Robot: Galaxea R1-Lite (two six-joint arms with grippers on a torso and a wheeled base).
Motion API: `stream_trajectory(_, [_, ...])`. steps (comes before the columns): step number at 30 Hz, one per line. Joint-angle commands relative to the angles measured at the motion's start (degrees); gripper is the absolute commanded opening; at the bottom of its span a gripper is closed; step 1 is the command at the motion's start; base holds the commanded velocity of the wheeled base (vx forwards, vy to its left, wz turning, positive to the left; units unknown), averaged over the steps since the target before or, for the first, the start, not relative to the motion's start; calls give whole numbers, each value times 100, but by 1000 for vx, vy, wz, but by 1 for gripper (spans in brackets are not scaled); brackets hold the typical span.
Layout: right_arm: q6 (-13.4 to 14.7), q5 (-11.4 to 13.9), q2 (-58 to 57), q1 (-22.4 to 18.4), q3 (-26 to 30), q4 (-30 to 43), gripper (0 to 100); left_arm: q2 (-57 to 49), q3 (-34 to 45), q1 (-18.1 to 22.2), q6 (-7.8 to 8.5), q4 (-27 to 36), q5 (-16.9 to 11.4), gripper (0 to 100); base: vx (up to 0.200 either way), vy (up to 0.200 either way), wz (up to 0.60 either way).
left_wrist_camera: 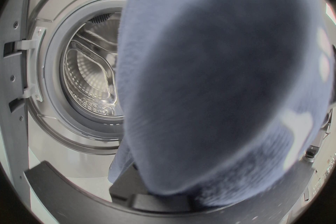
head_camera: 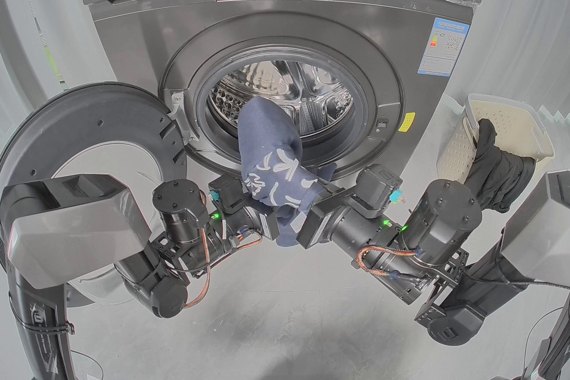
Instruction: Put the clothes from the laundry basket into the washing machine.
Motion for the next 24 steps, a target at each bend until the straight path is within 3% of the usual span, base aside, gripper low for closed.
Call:
stream_trajectory(1, [26, -136, -105, -311, 282, 56, 0, -296, 23, 85, -45, -12, 162, 0, 0, 0, 0])
stream_trajectory(4, [61, -197, -131, -469, 493, 65, 0, -480, 76, 164, -71, -12, 197, 0, 0, 0, 0])
stream_trajectory(9, [140, -224, -17, -733, 950, 135, 0, -981, 348, 155, -300, -12, 197, 0, 0, 0, 0])
stream_trajectory(17, [87, -153, 221, -689, 932, 100, 0, -1394, 788, 41, -335, -12, 188, 0, 0, 0, 0])
stream_trajectory(18, [87, -144, 212, -663, 923, 74, 100, -1456, 832, 41, -335, -12, 188, 0, 0, 0, 0])
stream_trajectory(21, [43, -92, 71, -566, 1187, 118, 100, -1649, 946, 50, -361, -12, 179, 0, 0, 0, 0])
stream_trajectory(23, [-89, 40, -192, -478, 1741, 170, 100, -1851, 1131, 41, -396, -12, 162, 0, 0, 0, 0])
stream_trajectory(24, [-256, 242, -307, -460, 2215, 188, 100, -2001, 1298, 41, -396, -20, 144, 0, 0, 0, 0])
